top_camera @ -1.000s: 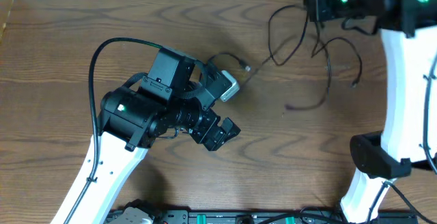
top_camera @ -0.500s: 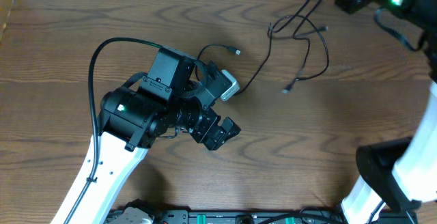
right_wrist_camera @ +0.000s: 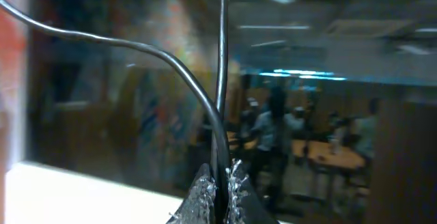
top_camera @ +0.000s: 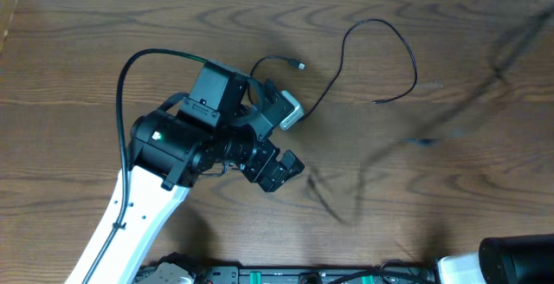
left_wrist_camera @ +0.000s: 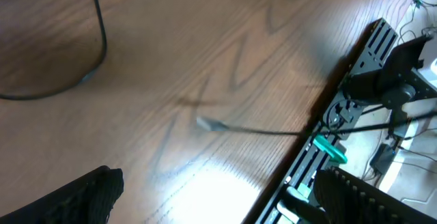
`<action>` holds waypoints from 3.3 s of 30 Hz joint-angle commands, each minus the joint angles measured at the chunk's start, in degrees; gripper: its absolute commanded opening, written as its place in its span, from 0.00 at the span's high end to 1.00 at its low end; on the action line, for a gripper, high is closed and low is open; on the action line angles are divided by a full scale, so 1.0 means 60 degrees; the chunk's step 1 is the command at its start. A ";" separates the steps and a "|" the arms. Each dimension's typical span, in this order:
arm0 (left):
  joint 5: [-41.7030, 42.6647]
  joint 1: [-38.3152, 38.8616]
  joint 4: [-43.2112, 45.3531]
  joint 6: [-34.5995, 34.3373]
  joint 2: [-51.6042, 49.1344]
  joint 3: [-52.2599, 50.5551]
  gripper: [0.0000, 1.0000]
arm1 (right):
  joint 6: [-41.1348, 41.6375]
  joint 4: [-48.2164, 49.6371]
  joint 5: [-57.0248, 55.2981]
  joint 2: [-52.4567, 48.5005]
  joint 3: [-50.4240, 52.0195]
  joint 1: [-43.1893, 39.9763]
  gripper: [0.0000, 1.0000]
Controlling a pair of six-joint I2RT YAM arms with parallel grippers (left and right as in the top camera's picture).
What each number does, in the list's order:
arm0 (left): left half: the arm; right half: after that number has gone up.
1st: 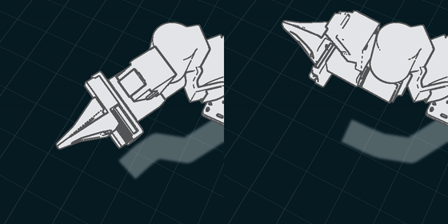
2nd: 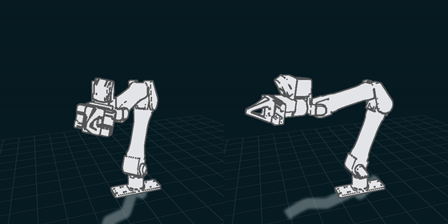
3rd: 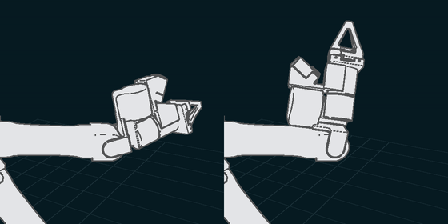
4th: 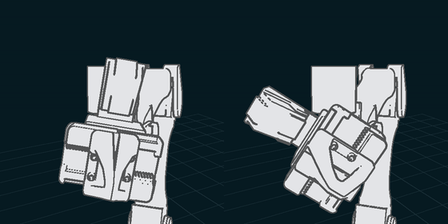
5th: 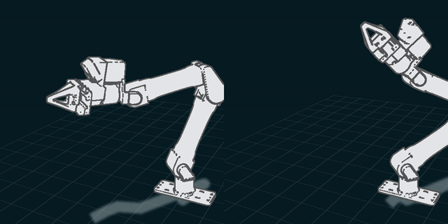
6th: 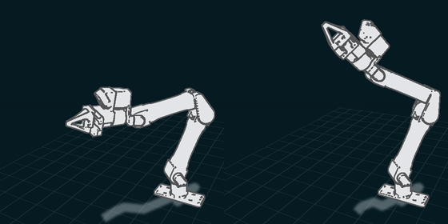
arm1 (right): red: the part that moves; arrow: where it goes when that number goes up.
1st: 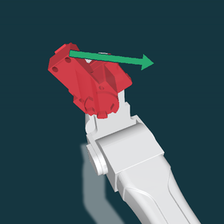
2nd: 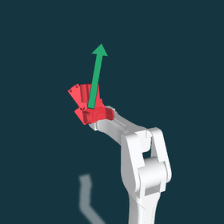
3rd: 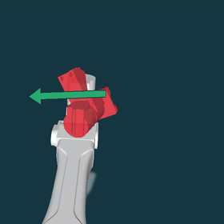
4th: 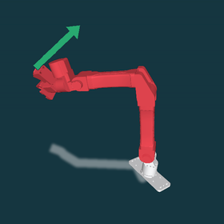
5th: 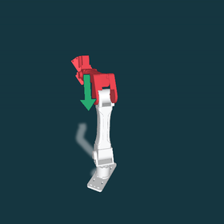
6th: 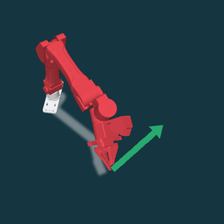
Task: Untangle cables
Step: 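Lay the black cable down at the right side and release, then move the right gripper back over the black cable at right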
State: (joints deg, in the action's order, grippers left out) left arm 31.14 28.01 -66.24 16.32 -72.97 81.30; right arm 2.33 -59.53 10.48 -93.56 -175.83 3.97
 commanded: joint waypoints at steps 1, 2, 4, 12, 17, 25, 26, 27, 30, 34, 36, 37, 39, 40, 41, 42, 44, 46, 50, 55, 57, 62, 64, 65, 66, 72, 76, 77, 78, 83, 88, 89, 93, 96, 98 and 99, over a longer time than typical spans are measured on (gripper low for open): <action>-0.0058 0.0015 -0.0025 -0.0084 -0.0004 -0.0106 0.05 | -0.0120 -0.0033 -0.1049 -0.0211 0.0208 -0.0448 0.99; -0.0058 0.0015 -0.0029 -0.0087 -0.0004 -0.0106 0.05 | -0.0124 -0.0091 -0.1260 -0.0211 0.0441 -0.0637 0.99; -0.0055 0.0015 -0.0058 -0.0087 -0.0004 -0.0106 0.05 | -0.0149 -0.0291 -0.2135 -0.0211 0.1005 -0.0933 0.99; -0.0055 0.0015 -0.0794 -0.0087 -0.0004 -0.0106 0.05 | 0.0721 -0.0452 -0.5515 -0.0211 0.4473 -0.2488 0.99; -0.0055 0.0015 -0.0827 -0.0087 -0.0004 -0.0106 0.05 | 0.2597 -0.0896 -0.5537 -0.0211 0.5435 -0.4503 0.99; -0.0058 0.0015 -0.0816 -0.0087 -0.0004 -0.0106 0.05 | 0.5144 -0.1712 -0.3133 -0.0525 0.6801 -0.8113 0.99; -0.0058 0.0015 -0.0816 -0.0087 -0.0004 -0.0106 0.05 | 0.5275 -0.1789 -0.3034 -0.0630 0.7012 -0.8375 0.99; -0.0058 0.0015 -0.0816 -0.0087 -0.0004 -0.0106 0.05 | 0.5300 -0.1832 -0.2983 -0.0703 0.7176 -0.8539 0.99; -0.0058 0.0015 -0.0812 -0.0087 -0.0004 -0.0106 0.05 | 0.5326 -0.2055 -0.2688 -0.1188 0.7927 -0.9074 0.99; -0.0055 0.0015 -0.0812 -0.0087 -0.0004 -0.0106 0.05 | 0.5985 -0.2361 -0.2623 -0.1898 0.8623 -0.9238 0.98; -0.0055 0.0015 -0.0820 -0.0091 -0.0004 -0.0106 0.05 | 0.6390 -0.2659 -0.2922 -0.2437 0.8969 -0.9235 0.98; -0.0055 0.0015 -0.0816 -0.0095 -0.0004 -0.0106 0.05 | 0.6528 -0.2841 -0.3020 -0.2688 0.9023 -0.9235 0.98; -0.0055 0.0015 -0.0816 -0.0095 -0.0004 -0.0106 0.05 | 0.6677 -0.3173 -0.3045 -0.3133 0.9038 -0.9242 0.98; -0.0055 0.0015 -0.0816 -0.0091 -0.0004 -0.0106 0.04 | 0.6677 -0.3472 -0.3038 -0.3515 0.9038 -0.9256 0.85; -0.0055 0.0015 -0.0816 -0.0091 -0.0004 -0.0106 0.05 | 0.6677 -0.3610 -0.3034 -0.3672 0.9038 -0.9271 0.69; -0.0055 0.0015 -0.0816 -0.0091 -0.0004 -0.0106 0.05 | 0.6677 -0.3759 -0.3034 -0.3829 0.9038 -0.9278 0.44; -0.0055 0.0015 -0.0816 -0.0091 -0.0004 -0.0106 0.05 | 0.6670 -0.4025 -0.2885 -0.4113 0.9038 -0.9289 0.10; -0.0055 0.0015 -0.0812 -0.0091 -0.0004 -0.0106 0.05 | 0.6670 -0.4116 -0.2812 -0.4175 0.9038 -0.9286 0.01; -0.0055 0.0015 -0.0816 -0.0091 -0.0004 -0.0106 0.05 | 0.6484 -0.4156 -0.1829 -0.4175 0.9034 -0.9271 0.01; -0.0055 0.0015 -0.0809 -0.0091 -0.0004 -0.0106 0.05 | 0.2699 -0.4011 0.2361 -0.4175 0.9034 -0.9158 0.01; -0.0055 0.0015 -0.0809 -0.0091 -0.0004 -0.0106 0.05 | 0.0765 -0.4058 0.4011 -0.4175 0.9038 -0.8888 0.01; -0.0055 0.0015 -0.0809 -0.0091 -0.0004 -0.0106 0.05 | -0.0714 -0.4146 0.3107 -0.4178 0.9103 -0.7606 0.01; -0.0055 0.0015 -0.0809 -0.0091 -0.0004 -0.0106 0.05 | -0.0889 -0.3989 0.2422 -0.4178 0.9271 -0.6998 0.01; -0.0055 0.0015 -0.0812 -0.0091 -0.0004 -0.0106 0.05 | -0.1100 -0.3829 0.2014 -0.4178 0.9511 -0.6462 0.01; -0.0055 0.0015 -0.0812 -0.0087 -0.0004 -0.0106 0.05 | -0.1155 -0.3763 0.1851 -0.4178 0.9646 -0.6193 0.01; -0.0055 0.0015 -0.0812 -0.0087 -0.0004 -0.0106 0.05 | -0.0525 -0.3180 0.0240 -0.4178 1.0721 -0.4717 0.01; -0.0055 0.0015 -0.0812 -0.0091 -0.0004 -0.0106 0.05 | -0.0419 -0.2932 -0.0586 -0.4178 1.1537 -0.4255 0.01; -0.0055 0.0015 -0.0812 -0.0091 -0.0004 -0.0106 0.05 | -0.0229 -0.2958 -0.0805 -0.4178 1.1752 -0.4167 0.01; -0.0055 0.0015 -0.0809 -0.0091 -0.0004 -0.0106 0.05 | -0.0015 -0.3009 -0.0962 -0.4178 1.2025 -0.4080 0.01; -0.0055 0.0015 -0.0809 -0.0087 -0.0004 -0.0106 0.05 | 0.0178 -0.3180 -0.0645 -0.4178 1.3427 -0.3668 0.01; -0.0055 0.0015 -0.0809 -0.0087 -0.0004 -0.0106 0.05 | 0.1005 -0.3257 -0.0645 -0.4178 1.4345 -0.3206 0.01; -0.0055 0.0015 -0.0812 -0.0091 -0.0004 -0.0106 0.05 | 0.1202 -0.3213 -0.0645 -0.4178 1.4498 -0.3118 0.01; -0.0051 0.0015 -0.0812 -0.0135 -0.0004 -0.0106 0.05 | 0.1399 -0.2535 -0.0601 -0.4178 1.5358 -0.2510 0.01; -0.0055 0.0015 -0.0812 -0.0127 -0.0004 -0.0106 0.05 | 0.1395 -0.1945 -0.0576 -0.4178 1.5897 -0.2084 0.01; -0.0055 0.0015 -0.0812 -0.0127 -0.0004 -0.0106 0.05 | 0.1392 -0.1603 -0.0579 -0.4178 1.6152 -0.1887 0.01; -0.0055 0.0015 -0.0812 -0.0127 -0.0004 -0.0106 0.05 | 0.1395 -0.1424 -0.0579 -0.4178 1.6272 -0.1800 0.02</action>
State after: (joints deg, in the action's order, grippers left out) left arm 31.14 28.01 -70.89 16.29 -72.97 80.93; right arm 9.45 -69.67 6.90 -118.67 -80.07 -8.54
